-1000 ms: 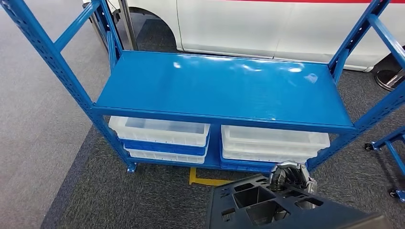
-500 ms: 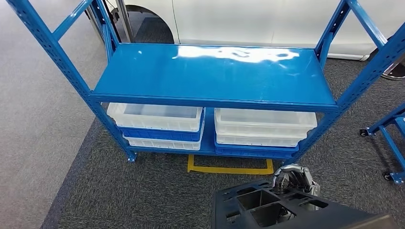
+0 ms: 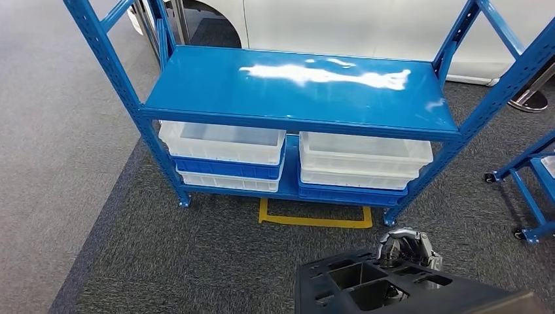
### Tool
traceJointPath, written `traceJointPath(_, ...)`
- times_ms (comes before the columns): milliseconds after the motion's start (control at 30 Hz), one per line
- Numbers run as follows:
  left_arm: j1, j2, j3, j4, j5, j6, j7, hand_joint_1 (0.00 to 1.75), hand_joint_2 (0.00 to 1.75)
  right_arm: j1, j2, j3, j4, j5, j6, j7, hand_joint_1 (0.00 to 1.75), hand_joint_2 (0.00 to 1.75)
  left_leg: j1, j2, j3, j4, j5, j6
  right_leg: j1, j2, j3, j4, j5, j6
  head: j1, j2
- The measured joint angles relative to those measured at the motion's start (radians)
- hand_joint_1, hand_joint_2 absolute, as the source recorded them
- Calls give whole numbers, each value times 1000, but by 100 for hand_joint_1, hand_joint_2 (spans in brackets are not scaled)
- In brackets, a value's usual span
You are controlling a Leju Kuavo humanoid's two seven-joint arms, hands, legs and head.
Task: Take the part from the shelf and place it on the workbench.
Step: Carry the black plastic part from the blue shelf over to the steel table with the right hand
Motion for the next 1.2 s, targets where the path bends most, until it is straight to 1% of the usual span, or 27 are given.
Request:
traceJointPath(33, 1, 0, 0, 0, 0, 0, 1, 0, 0, 2, 0, -4, 0, -3, 4, 0, 175, 175, -1, 6, -8, 2, 5, 0, -2, 0, -13, 50, -24, 4, 0, 0)
traceJointPath(67, 2, 0, 1, 0, 0, 0, 2, 0, 0, 5, 0, -7, 0, -6, 6, 0, 175, 175, -1, 12, -16, 6, 8, -1, -3, 0, -11, 70, -29, 6, 0, 0)
traceJointPath(100, 2, 0, 1, 0, 0, 0, 2, 0, 0, 7, 0, -11, 1, -7, 7, 0, 175, 175, -1, 20, -21, 10, 10, -3, -5, -2, 11, 51, -16, 6, 0, 0)
traceJointPath(133, 2, 0, 1, 0, 0, 0, 3, 0, 0, 9, 1, -14, 1, -7, 8, 0, 175, 175, -1, 27, -24, 15, 10, -4, -5, -9, 52, -7, 11, 5, 0, 0)
traceJointPath(200, 2, 0, 1, 0, 0, 0, 3, 0, 0, 10, 2, -18, 1, -8, 9, 0, 175, 175, -4, 43, -27, 25, 7, -10, 1, -43, 135, -143, 49, -5, 0, 0)
traceJointPath(233, 2, 0, 1, 0, 0, 0, 3, 0, 0, 10, 3, -19, 1, -8, 9, 0, 175, 175, -6, 50, -28, 28, 6, -15, 5, -56, 157, -185, 57, -12, 0, 0)
traceJointPath(267, 1, 0, 1, 0, 0, 0, 3, 0, 0, 10, 4, -21, 1, -8, 10, 0, 175, 175, -8, 58, -30, 30, 6, -20, 10, -61, 162, -202, 56, -18, -1, 0)
traceJointPath(333, -1, -1, 1, 0, 0, 0, 4, 0, 0, 13, 7, -23, 0, -8, 11, -1, 175, 175, -9, 71, -30, 32, 5, -31, 11, -43, 155, -205, 63, -28, -1, 0)
traceJointPath(367, -3, -1, 1, 0, 0, 0, 4, 0, 0, 15, 8, -23, 0, -8, 11, -1, 175, 175, -7, 64, -33, 37, -1, -37, 8, -34, 153, -209, 67, -35, -1, 0)
traceJointPath(433, -3, -2, 1, 0, 0, 0, 6, 0, 0, 16, 14, -24, 0, -8, 12, -2, 175, 175, -3, 22, -57, 93, -45, -47, 3, -18, 149, -218, 78, -50, -1, 0)
traceJointPath(500, 0, -1, 1, 0, 1, 0, 8, 0, 0, 17, 19, -25, 0, -8, 12, -2, 175, 175, 0, -15, -111, 216, -113, -53, 3, 0, 139, -217, 84, -58, -2, 0)
traceJointPath(533, 1, -1, 2, 0, 1, 0, 10, 0, 0, 18, 22, -25, 0, -8, 13, -2, 175, 175, 0, -20, -138, 275, -135, -55, 3, 11, 133, -214, 86, -60, -2, 0)
traceJointPath(567, 3, -1, 2, 0, 2, 0, 11, 0, 0, 20, 23, -26, 1, -8, 13, -2, 175, 175, 1, -22, -153, 310, -139, -57, 3, 23, 129, -211, 88, -60, -2, 0)
traceJointPath(600, 3, -1, 3, 0, 2, 0, 12, 0, 0, 22, 24, -26, 1, -9, 13, -2, 175, 175, 2, -23, -151, 306, -123, -57, 3, 36, 126, -207, 89, -59, -2, 0)
traceJointPath(633, 3, -1, 3, 0, 3, 0, 12, 0, 0, 24, 26, -27, 1, -9, 13, -3, 175, 175, 3, -28, -129, 261, -88, -57, 2, 49, 124, -202, 89, -57, -2, 0)
traceJointPath(700, 4, -1, 5, 0, 6, 0, 13, 0, 0, 25, 30, -29, 1, -11, 17, -8, 175, 175, 9, -73, -71, 131, -25, -55, 3, 74, 116, -190, 89, -51, -1, 0)
traceJointPath(767, 4, -1, 6, 0, 10, -1, 14, 0, 0, 27, 34, -31, 1, -13, 23, -13, 175, 175, 12, -118, -46, 64, -10, -52, 2, 98, 101, -179, 93, -38, -1, 0)
traceJointPath(800, 4, -1, 6, 0, 10, -2, 15, 0, 0, 28, 36, -32, 1, -13, 26, -14, 175, 175, 10, -121, -46, 60, -12, -49, 1, 111, 93, -178, 98, -29, -1, 0)
traceJointPath(833, 4, -1, 6, 0, 11, -2, 15, 0, 0, 31, 37, -34, 1, -14, 28, -14, 175, 175, 11, -109, -46, 56, -10, -43, 0, 124, 87, -180, 104, -20, -1, 0)
traceJointPath(867, 3, -2, 7, 0, 11, -2, 16, 0, 0, 35, 39, -37, 1, -14, 29, -14, 175, 175, 12, -95, -46, 52, -5, -36, 1, 125, 83, -178, 105, -13, -1, 0)
traceJointPath(933, 2, -5, 8, 0, 12, -2, 15, 0, 0, 39, 40, -41, 0, -15, 30, -15, 175, 175, 16, -65, -44, 40, 6, -21, 3, 84, 61, -138, 76, -3, 3, 0)
traceJointPath(1000, 3, -6, 9, 0, 12, -2, 15, 0, 0, 40, 41, -45, 0, -19, 32, -18, 175, 175, 12, -33, -47, 37, 9, -13, 1, 28, 13, -27, 9, 5, 7, 0)
traceJointPath(1033, 4, -6, 11, 0, 13, -2, 15, 0, 0, 42, 41, -48, 0, -21, 33, -20, 175, 175, 10, -16, -49, 38, 9, -13, -2, 16, -12, 33, -18, 9, 7, 0)
traceJointPath(1067, 5, -6, 14, 0, 13, -2, 15, 0, 0, 44, 41, -51, 1, -23, 36, -22, 175, 175, 9, 0, -50, 39, 9, -13, -4, 10, -26, 71, -30, 12, 7, 0)
traceJointPath(1100, 4, -6, 17, 0, 14, -2, 15, 0, 0, 47, 41, -55, 1, -25, 39, -23, 175, 175, 8, 15, -50, 39, 9, -14, -5, 7, -22, 74, -23, 13, 7, 0)
traceJointPath(1133, 3, -6, 19, 0, 15, -2, 15, 0, 0, 50, 42, -58, 1, -26, 42, -24, 175, 175, 8, 28, -48, 39, 8, -15, -6, 2, 4, 36, 0, 12, 7, 0)
traceJointPath(1200, -1, -6, 22, 0, 15, -3, 15, 0, 0, 54, 43, -64, 1, -27, 47, -25, 175, 175, 6, 50, -43, 38, 5, -19, 0, -29, 87, -103, 54, 1, 7, 0)
